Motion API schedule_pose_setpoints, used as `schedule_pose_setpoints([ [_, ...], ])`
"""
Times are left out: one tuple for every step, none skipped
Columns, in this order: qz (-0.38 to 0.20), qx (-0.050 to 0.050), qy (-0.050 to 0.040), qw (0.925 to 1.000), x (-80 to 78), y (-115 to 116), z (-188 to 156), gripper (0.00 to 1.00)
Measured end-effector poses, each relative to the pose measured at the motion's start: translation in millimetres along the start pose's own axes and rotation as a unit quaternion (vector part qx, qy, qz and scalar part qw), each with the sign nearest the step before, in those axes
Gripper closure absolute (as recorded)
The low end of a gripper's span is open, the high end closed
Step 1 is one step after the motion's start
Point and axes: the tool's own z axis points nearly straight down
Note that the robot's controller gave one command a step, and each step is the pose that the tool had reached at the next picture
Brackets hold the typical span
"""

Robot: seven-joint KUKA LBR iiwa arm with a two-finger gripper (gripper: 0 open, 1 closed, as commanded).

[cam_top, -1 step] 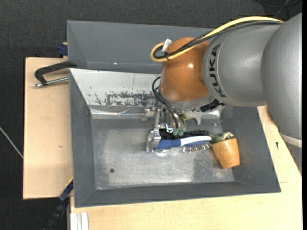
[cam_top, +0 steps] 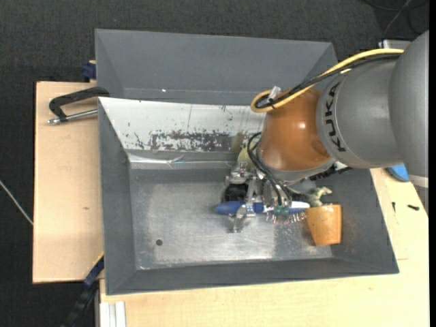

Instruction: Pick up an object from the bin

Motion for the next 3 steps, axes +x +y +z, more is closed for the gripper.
schedule_pose_setpoints([
  [-0.002,0.0,-0.0044,1.0,-2.6,2.2,-3.0,1.0],
  [-0.106,0.003,-0.0021,0.9944,-0.7,16.2,-202.8,1.0],
  [-0.33,0.002,0.0025,0.9439,-5.9,20.7,-197.8,1.0],
])
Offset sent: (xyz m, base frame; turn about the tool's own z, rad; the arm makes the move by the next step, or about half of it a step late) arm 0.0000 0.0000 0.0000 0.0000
